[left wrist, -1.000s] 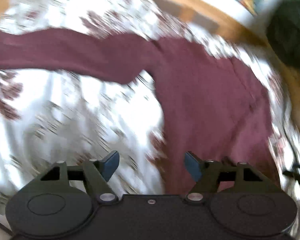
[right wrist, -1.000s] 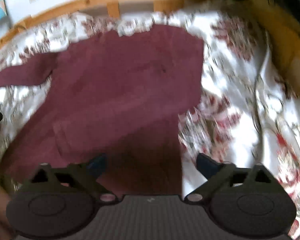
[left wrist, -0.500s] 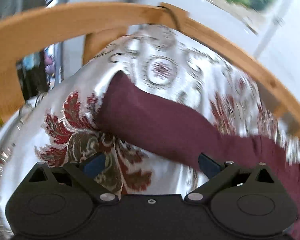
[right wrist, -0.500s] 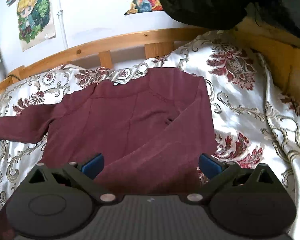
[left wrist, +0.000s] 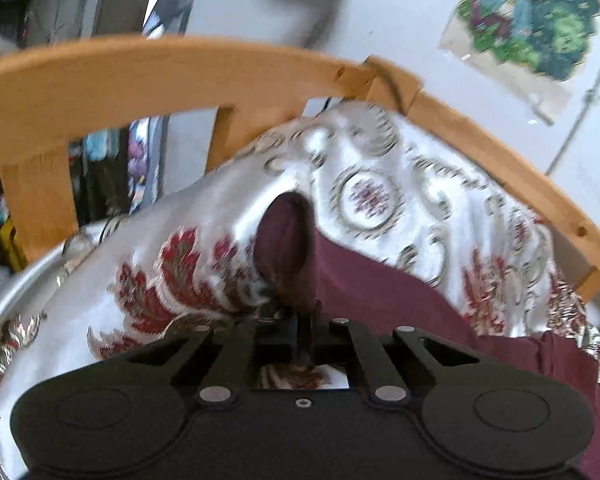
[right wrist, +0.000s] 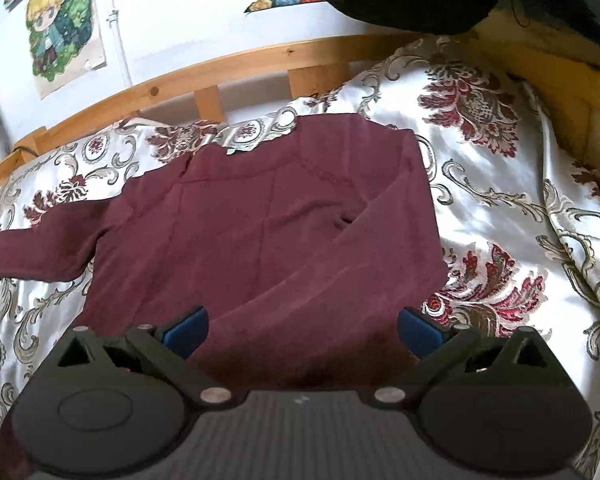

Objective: Fold small clothes

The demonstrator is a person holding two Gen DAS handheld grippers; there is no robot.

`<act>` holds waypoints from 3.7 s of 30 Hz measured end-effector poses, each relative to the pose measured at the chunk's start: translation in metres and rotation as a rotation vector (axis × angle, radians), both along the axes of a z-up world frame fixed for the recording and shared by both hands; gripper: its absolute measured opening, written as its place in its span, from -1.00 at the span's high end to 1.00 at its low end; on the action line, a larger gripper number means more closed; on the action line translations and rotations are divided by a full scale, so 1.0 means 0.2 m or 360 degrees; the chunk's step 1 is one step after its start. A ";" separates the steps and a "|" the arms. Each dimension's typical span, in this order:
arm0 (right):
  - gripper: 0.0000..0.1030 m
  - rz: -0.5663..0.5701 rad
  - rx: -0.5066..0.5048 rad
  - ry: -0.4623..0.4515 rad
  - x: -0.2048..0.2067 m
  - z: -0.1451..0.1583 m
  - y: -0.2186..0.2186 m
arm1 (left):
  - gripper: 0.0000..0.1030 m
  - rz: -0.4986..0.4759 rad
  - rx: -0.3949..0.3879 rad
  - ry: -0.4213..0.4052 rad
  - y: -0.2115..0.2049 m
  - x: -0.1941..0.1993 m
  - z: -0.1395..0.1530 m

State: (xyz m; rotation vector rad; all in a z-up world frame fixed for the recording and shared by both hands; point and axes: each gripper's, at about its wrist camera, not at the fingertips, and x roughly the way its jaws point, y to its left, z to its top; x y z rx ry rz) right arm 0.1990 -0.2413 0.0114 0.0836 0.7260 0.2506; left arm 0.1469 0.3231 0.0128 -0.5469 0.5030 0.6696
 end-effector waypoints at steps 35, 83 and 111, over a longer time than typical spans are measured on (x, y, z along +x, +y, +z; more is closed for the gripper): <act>-0.99 -0.0584 0.0420 -0.0170 -0.03 0.06 -0.50 | 0.67 -0.2344 0.0064 -0.0301 -1.79 0.28 -0.17; -0.67 0.0110 0.0037 0.0097 0.08 -0.16 0.08 | 0.87 -0.0846 -0.0552 0.0014 -0.53 0.77 -0.49; -0.67 0.0095 0.0070 0.0003 0.01 -0.08 0.06 | 0.53 -0.1095 -0.0011 -0.0016 -0.69 0.82 -0.41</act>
